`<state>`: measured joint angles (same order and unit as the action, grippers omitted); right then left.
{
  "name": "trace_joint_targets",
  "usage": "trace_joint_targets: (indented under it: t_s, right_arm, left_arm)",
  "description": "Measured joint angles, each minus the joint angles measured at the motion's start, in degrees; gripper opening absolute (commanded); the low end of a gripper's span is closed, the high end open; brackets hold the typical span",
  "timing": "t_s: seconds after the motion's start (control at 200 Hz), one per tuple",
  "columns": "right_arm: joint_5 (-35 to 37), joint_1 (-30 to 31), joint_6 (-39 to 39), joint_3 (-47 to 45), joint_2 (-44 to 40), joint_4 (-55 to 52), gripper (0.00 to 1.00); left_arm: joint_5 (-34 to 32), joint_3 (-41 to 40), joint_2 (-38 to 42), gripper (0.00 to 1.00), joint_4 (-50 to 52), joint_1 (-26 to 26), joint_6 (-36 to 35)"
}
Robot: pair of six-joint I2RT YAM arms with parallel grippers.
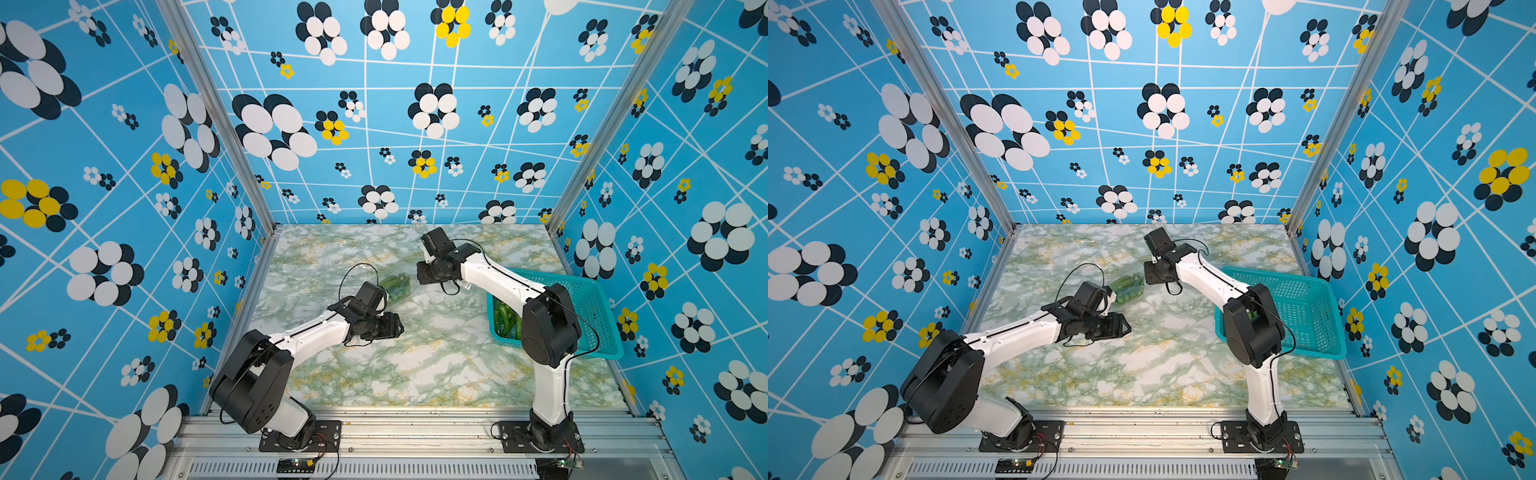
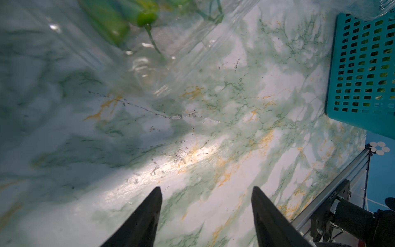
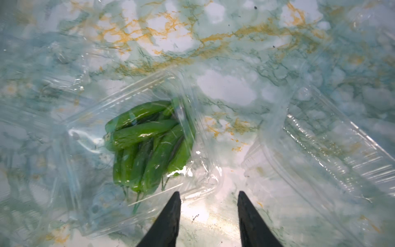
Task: Take small green peppers out of containers
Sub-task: Move the packing box to the center of the board.
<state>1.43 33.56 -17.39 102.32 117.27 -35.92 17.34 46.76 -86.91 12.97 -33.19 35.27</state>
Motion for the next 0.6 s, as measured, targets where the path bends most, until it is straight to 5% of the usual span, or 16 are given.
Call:
trace_joint_targets:
  t_s: [0.355, 0.6]
  right_arm:
    - [-3.6, 0.0, 8.0, 42.6, 27.6, -7.1, 0.49]
    - [-5.2, 0.0, 9.9, 45.8, 34.7, -10.4, 0.49]
  left_arm:
    - [-3.0, 0.1, -6.6, 0.66, -6.7, 1.7, 2.0]
    - [-3.9, 0.1, -6.6, 0.65, -9.9, 4.5, 3.1]
